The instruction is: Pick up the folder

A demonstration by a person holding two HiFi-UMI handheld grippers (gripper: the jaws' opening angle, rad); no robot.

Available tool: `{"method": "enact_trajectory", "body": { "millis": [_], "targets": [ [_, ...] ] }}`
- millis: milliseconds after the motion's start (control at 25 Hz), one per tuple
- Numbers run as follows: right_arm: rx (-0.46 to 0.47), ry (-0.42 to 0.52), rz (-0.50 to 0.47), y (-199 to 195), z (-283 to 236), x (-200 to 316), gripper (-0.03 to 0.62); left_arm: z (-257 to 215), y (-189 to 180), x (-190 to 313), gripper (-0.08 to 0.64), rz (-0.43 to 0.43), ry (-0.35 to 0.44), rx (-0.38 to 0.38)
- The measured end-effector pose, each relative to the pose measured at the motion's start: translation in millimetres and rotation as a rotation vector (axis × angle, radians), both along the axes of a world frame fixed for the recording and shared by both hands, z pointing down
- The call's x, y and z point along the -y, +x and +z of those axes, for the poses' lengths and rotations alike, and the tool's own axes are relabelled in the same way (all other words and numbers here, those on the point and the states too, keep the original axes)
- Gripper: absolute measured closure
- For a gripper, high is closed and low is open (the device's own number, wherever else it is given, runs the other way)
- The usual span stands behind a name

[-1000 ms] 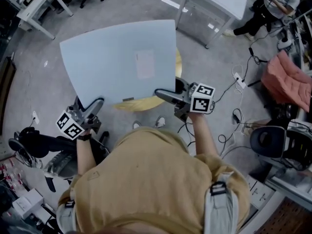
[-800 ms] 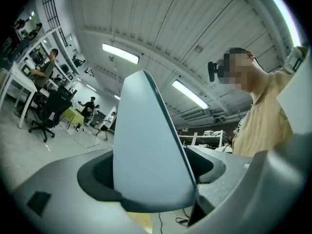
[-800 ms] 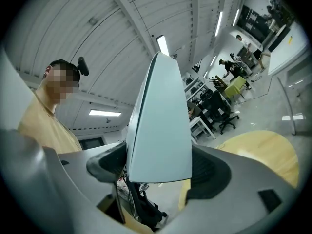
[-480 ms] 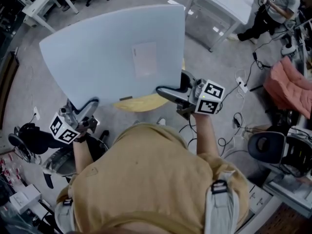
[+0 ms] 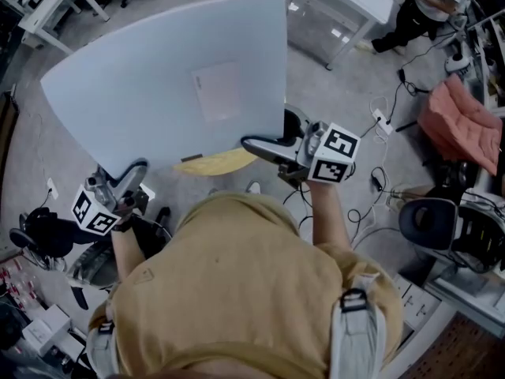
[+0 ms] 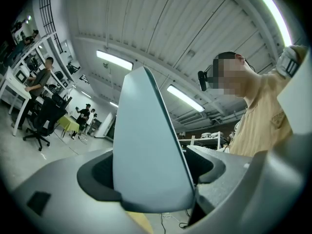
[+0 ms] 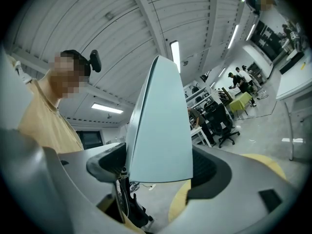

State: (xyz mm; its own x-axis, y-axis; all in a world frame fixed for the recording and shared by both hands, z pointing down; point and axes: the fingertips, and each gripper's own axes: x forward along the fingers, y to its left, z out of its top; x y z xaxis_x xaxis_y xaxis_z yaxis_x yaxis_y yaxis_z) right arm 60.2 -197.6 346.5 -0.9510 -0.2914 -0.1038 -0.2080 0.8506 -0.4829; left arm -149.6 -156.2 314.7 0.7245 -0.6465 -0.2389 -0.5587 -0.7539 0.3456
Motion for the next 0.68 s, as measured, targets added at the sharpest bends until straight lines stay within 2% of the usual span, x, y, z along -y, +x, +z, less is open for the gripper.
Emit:
{"method": "enact_trajectory", "body": {
  "millis": [680],
  "targets": [
    [-0.002, 0.021, 0.023, 17.8, -1.3, 1.0, 0.236, 0.2, 18.2, 4.1, 0.153, 0.015, -0.003, 0.011]
  ]
}}
